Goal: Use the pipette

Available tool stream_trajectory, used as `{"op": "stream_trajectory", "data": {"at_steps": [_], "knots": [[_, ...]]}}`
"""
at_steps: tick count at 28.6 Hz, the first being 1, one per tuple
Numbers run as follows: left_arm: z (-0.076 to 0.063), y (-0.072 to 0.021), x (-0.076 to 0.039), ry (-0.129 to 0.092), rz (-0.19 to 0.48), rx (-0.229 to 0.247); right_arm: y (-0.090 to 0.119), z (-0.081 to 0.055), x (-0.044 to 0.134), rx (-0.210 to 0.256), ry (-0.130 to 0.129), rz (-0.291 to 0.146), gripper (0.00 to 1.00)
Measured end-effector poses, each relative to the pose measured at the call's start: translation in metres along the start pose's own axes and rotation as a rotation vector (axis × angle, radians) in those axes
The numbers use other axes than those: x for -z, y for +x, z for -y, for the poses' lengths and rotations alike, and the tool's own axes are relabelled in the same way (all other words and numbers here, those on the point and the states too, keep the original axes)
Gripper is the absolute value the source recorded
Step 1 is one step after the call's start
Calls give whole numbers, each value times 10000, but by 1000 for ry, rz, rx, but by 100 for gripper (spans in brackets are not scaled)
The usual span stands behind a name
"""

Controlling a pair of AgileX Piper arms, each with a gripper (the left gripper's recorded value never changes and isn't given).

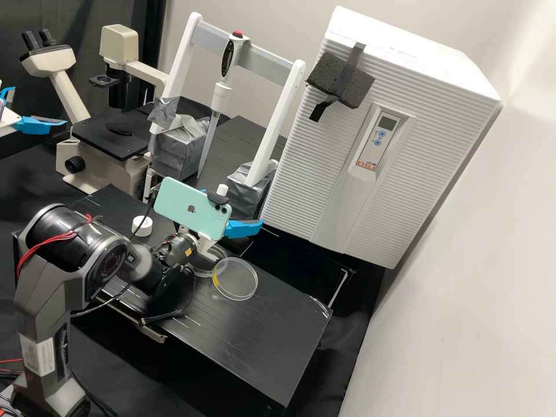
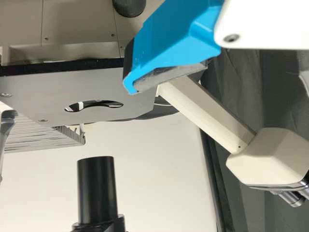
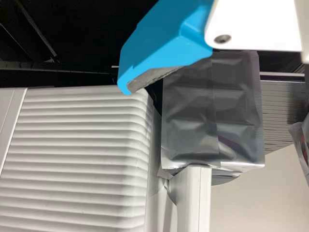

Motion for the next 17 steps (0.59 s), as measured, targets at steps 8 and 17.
{"op": "stream_trajectory", "data": {"at_steps": [8,17], "knots": [[0,0,0,3,0,0,0,0,0,0,0,0,100],[-252,141,-428,0,148,-81,0,0,0,0,0,0,100]]}}
